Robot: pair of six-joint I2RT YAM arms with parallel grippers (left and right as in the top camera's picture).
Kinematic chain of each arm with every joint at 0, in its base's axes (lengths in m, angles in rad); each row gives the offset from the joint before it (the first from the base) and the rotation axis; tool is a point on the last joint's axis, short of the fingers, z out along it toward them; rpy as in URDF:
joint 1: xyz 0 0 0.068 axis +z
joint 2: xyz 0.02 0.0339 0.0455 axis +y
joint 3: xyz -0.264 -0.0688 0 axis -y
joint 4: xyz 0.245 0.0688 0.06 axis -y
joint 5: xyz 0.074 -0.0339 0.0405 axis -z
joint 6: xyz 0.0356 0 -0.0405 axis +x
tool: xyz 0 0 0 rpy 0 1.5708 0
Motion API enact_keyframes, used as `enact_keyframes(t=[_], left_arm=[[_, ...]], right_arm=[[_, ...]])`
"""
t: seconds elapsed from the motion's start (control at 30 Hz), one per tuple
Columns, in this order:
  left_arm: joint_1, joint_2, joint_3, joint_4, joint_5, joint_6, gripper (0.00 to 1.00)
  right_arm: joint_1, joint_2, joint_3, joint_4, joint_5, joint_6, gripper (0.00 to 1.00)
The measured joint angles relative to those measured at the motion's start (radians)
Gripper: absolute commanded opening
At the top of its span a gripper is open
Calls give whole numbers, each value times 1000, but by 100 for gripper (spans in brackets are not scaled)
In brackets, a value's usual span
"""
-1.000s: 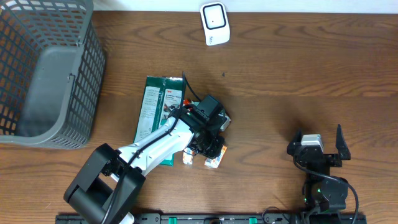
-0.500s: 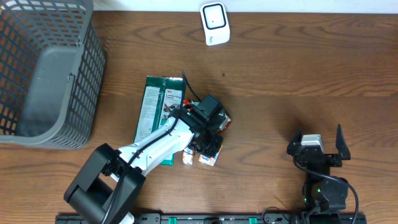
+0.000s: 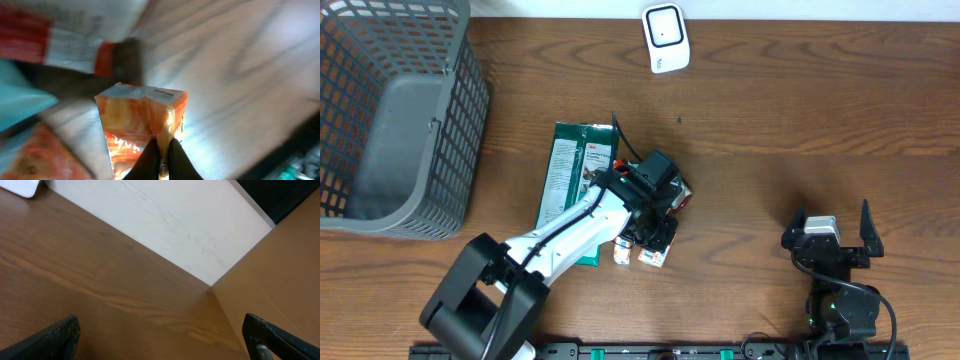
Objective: Scan the item barcode
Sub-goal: 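Open the left gripper and withdraw it toward the basket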
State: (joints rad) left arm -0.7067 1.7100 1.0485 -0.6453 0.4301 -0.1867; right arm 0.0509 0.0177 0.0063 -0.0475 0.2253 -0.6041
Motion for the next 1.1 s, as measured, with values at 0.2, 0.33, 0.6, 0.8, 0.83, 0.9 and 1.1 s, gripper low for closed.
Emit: enact_keyframes(t=[0.2, 0.33, 0.6, 0.8, 0.83, 0.9, 1.1], left_arm=[[0, -8, 5, 22, 155, -3, 7], [2, 14, 5, 90, 252, -4, 7], [11, 178, 6, 177, 425, -8, 8], [39, 181, 6, 174, 449, -12, 22], [44, 181, 6, 174, 448, -15, 24], [53, 181, 6, 174, 447, -14, 28], [63, 181, 6, 169, 447, -14, 39]], right_arm=[[0, 0, 0, 0, 0, 0, 99], [0, 0, 0, 0, 0, 0, 99], [0, 0, 0, 0, 0, 0, 99], [0, 0, 0, 0, 0, 0, 99], [0, 0, 0, 0, 0, 0, 99], [0, 0, 0, 0, 0, 0, 99], [0, 0, 0, 0, 0, 0, 99]])
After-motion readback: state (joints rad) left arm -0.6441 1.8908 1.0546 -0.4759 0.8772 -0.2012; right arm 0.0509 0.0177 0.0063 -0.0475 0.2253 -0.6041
